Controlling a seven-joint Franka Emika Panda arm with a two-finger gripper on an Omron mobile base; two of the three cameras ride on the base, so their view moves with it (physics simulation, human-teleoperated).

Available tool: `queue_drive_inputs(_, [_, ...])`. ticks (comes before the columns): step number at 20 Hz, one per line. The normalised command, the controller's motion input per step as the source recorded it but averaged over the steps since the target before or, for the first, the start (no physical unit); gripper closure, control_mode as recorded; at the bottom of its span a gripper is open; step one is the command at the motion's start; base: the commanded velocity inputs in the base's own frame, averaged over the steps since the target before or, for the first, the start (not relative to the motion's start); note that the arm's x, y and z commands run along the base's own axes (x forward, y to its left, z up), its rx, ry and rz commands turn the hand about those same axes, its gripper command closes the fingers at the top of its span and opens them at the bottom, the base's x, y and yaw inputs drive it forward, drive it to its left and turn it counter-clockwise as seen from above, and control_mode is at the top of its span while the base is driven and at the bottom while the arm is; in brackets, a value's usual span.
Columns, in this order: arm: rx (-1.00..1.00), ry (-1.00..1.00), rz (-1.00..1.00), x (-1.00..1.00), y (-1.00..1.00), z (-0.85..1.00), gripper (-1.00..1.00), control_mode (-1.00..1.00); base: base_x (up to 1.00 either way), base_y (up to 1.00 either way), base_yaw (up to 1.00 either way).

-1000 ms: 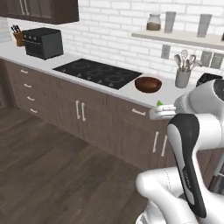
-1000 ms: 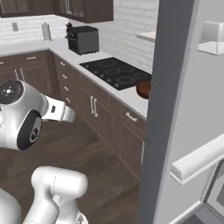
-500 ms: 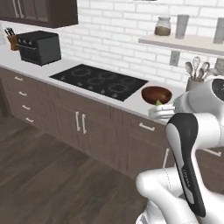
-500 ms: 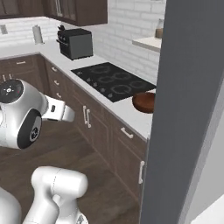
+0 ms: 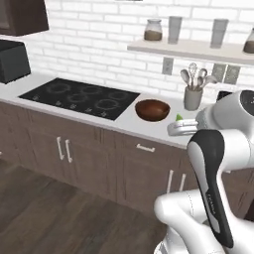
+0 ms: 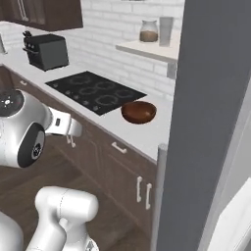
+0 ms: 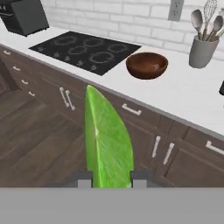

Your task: Grab a lemon wedge from the fridge and one ice cube from the ice bowl, and put them in the glass of lemonade.

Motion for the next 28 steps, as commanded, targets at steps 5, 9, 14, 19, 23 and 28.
queue_drive_inputs(5, [0.0, 0.0, 0.0, 0.0, 0.0, 0.0, 1.0, 1.0, 0.57, 0.0, -0.56])
queue_drive_inputs(9, [0.0, 0.0, 0.0, 0.0, 0.0, 0.0, 1.0, 1.0, 0.51, 0.04, -0.58])
queue_drive_inputs(14, [0.0, 0.0, 0.0, 0.0, 0.0, 0.0, 1.0, 1.0, 0.41, 0.08, -0.6])
queue_drive_inputs(19, [0.0, 0.0, 0.0, 0.0, 0.0, 0.0, 1.0, 1.0, 0.31, 0.24, -0.61])
queue_drive_inputs(23, [0.0, 0.0, 0.0, 0.0, 0.0, 0.0, 1.0, 1.0, 0.26, 0.58, -0.6])
queue_drive_inputs(28, [0.0, 0.0, 0.0, 0.0, 0.0, 0.0, 1.0, 1.0, 0.33, 0.91, -0.51])
